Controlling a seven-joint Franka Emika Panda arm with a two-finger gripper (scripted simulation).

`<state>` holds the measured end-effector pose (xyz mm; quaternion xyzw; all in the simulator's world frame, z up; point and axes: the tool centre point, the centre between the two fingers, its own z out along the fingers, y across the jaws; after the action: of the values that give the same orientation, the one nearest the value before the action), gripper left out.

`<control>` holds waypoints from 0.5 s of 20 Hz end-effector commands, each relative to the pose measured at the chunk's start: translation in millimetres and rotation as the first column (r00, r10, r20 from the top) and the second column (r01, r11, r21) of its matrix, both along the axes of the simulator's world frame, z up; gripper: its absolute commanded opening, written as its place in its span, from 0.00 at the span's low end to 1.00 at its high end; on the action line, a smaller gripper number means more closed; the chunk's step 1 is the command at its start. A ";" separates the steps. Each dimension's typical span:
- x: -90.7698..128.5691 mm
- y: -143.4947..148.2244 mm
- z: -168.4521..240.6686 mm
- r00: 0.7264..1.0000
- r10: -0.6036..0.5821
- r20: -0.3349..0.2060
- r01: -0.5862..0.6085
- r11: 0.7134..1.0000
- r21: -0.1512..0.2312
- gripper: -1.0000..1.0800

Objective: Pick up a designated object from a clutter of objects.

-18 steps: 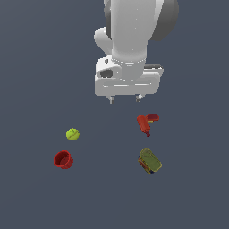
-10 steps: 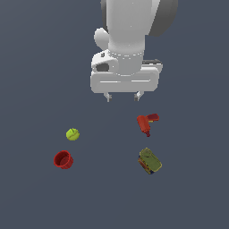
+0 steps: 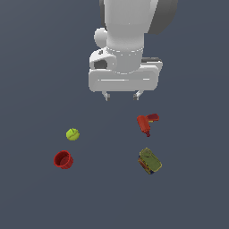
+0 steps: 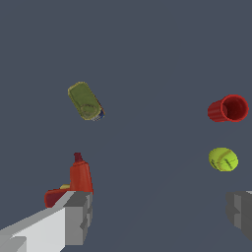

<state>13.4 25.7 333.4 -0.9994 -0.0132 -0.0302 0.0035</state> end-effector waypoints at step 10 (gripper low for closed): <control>36.7 23.8 -35.4 0.993 0.115 -0.014 -0.116 0.993 -0.015 0.96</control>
<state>43.7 44.7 305.3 -0.9979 -0.0603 -0.0251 -0.0017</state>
